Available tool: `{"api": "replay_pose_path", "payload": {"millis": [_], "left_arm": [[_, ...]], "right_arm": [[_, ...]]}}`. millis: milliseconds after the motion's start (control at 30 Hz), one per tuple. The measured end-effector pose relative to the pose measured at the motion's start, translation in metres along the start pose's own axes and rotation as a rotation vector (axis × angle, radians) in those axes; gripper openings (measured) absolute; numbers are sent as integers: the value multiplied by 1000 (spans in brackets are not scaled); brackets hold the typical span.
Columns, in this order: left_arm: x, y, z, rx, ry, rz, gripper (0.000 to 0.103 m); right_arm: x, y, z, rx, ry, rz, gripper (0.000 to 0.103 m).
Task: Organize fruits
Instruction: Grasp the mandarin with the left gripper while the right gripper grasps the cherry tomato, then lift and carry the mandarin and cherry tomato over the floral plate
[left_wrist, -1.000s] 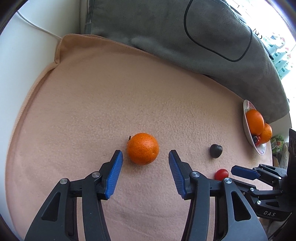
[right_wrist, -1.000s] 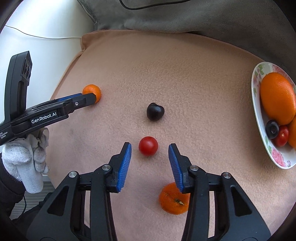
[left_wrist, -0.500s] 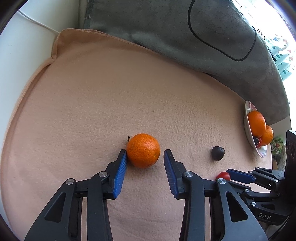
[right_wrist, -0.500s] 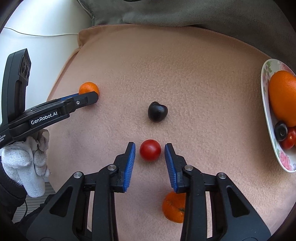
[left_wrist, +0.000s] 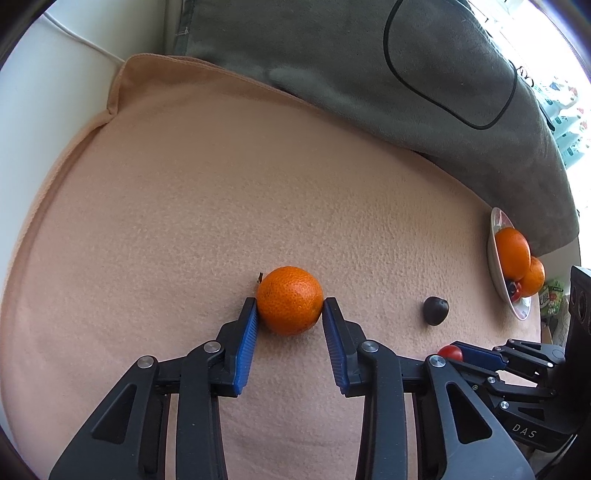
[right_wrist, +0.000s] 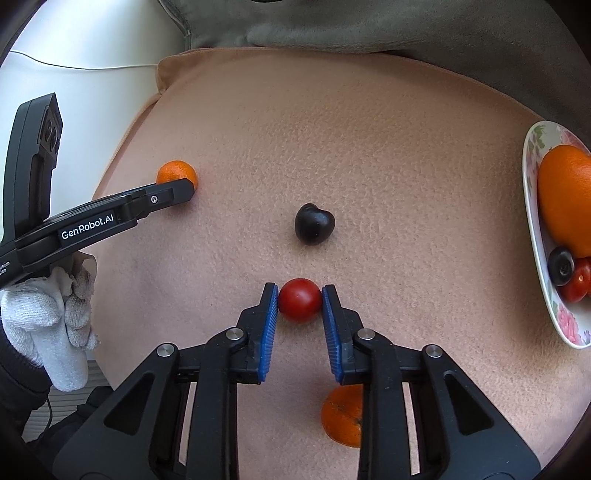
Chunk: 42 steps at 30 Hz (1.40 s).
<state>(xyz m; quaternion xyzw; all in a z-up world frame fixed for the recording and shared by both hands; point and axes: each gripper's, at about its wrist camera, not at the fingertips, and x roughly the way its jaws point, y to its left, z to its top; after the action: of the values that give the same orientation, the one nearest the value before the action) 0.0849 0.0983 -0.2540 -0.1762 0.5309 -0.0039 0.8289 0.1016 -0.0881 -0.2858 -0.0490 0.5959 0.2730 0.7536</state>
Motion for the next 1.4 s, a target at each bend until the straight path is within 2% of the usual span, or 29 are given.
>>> {"api": "replay_pose_path", "payload": {"millis": [333, 533, 1167, 1400], "left_arm": [[-21, -2, 1, 2, -26, -11, 33], [-29, -23, 4, 40, -40, -29, 33], [-27, -131, 21, 179, -58, -132, 33], [-18, -171, 29, 232, -63, -165, 33]], "right_arm": [[-28, -15, -2, 20, -51, 8, 25], [-51, -31, -4, 42, -90, -1, 25], [-132, -128, -9, 180, -229, -67, 25], [-149, -164, -7, 213, -266, -90, 25]]}}
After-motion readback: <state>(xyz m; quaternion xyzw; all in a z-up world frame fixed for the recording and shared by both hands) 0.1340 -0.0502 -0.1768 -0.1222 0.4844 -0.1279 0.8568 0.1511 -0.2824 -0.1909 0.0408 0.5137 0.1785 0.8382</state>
